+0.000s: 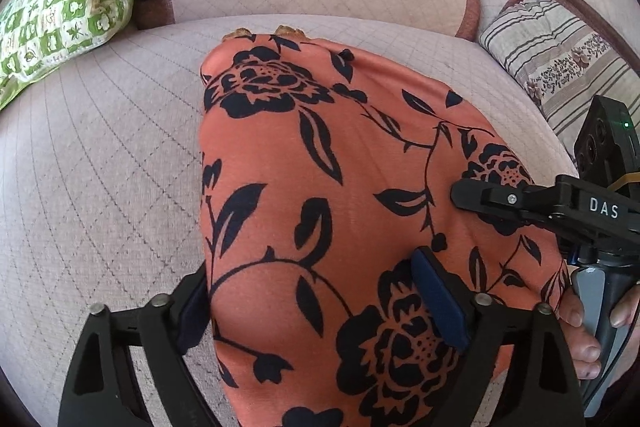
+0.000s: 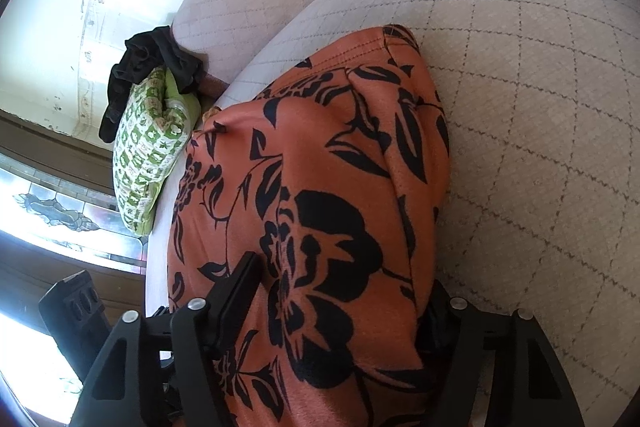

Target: Fold small clothes

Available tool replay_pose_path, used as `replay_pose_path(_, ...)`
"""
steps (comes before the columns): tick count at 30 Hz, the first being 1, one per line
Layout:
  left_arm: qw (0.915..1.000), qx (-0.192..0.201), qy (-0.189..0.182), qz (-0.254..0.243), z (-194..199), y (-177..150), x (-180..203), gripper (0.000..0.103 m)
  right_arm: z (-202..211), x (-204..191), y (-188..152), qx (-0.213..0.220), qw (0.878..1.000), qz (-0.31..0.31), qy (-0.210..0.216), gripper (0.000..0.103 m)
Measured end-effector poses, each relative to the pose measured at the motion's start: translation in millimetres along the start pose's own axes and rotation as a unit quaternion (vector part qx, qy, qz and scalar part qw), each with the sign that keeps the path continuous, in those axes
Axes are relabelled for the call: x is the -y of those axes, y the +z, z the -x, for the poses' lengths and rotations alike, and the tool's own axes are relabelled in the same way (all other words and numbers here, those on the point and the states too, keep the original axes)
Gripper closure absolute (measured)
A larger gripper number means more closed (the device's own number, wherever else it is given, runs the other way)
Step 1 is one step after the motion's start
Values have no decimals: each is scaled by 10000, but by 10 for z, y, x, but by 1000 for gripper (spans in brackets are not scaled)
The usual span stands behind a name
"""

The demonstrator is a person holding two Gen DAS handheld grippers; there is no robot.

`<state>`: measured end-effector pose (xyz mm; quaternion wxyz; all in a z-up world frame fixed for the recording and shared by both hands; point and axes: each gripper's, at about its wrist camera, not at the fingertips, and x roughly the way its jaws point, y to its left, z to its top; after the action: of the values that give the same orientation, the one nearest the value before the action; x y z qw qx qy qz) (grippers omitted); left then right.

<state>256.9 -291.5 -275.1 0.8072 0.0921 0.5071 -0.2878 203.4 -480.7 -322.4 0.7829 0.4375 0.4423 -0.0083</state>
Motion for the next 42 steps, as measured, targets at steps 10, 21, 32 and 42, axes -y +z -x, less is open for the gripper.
replay_pose_path(10, 9998, 32, 181, -60, 82, 16, 10, 36, 46, -34, -32, 94, 9999, 37, -38, 45)
replay_pose_path(21, 9983, -434, -196, 346, -117, 30, -86, 14, 51, -1, -38, 72, 10000, 32, -21, 47)
replay_pose_path(32, 9953, -287, -461, 802, 37, 28, -239, 54, 158, -197, -88, 359, 9988, 335, -25, 52)
replay_pose_path(42, 9977, 82, -102, 665, 608, -69, -255, 60, 395, -603, -254, 735, 9930, 901, 206, 57)
